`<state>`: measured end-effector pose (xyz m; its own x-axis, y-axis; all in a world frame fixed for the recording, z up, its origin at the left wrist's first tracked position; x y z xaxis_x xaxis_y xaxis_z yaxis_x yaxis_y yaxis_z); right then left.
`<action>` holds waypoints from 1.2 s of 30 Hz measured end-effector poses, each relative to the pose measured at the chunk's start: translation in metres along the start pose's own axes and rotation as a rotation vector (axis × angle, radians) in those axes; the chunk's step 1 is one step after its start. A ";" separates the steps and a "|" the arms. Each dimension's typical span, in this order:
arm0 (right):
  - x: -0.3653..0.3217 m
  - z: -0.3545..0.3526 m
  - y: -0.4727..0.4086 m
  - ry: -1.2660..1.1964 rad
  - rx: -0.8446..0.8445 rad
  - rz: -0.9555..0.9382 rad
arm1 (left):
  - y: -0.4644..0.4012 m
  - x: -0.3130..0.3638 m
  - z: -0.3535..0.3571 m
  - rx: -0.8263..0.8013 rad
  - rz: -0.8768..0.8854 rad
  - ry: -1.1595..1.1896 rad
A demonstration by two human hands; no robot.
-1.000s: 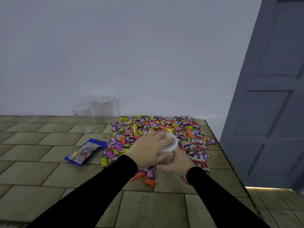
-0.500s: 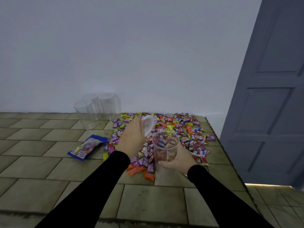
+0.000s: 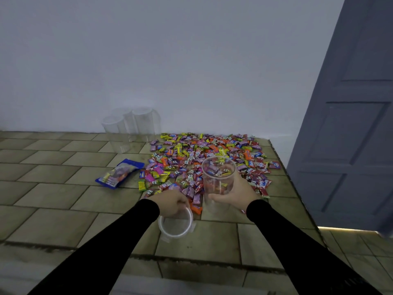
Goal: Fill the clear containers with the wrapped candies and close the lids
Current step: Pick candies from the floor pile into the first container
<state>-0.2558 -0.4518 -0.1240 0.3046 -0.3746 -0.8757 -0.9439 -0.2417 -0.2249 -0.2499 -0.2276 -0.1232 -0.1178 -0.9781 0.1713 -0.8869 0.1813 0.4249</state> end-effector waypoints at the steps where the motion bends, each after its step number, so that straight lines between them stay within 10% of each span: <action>1: -0.001 0.000 0.001 -0.007 0.004 -0.003 | -0.001 0.001 0.002 0.019 0.011 -0.022; 14: 0.010 -0.026 0.009 0.342 -0.224 -0.077 | -0.006 0.019 0.006 0.427 0.118 -0.123; 24: 0.045 -0.011 0.017 1.010 -0.113 -0.081 | -0.045 0.030 0.006 0.231 -0.030 -0.070; 36: 0.066 -0.003 -0.018 1.095 -0.214 -0.016 | -0.076 0.030 0.013 0.293 0.080 -0.114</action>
<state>-0.2180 -0.4746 -0.1763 0.3644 -0.9312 -0.0003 -0.9295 -0.3637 -0.0619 -0.1920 -0.2718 -0.1619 -0.2267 -0.9701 0.0864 -0.9618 0.2369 0.1369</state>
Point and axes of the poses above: each hand's wrist, its own y-axis away from the middle knuckle, its own z-axis out of the palm, x = y × z, the point moved 2 cm from there along -y, towards the middle knuckle, and after that the axes turned 12 degrees about -z, right-handed, at the moved point
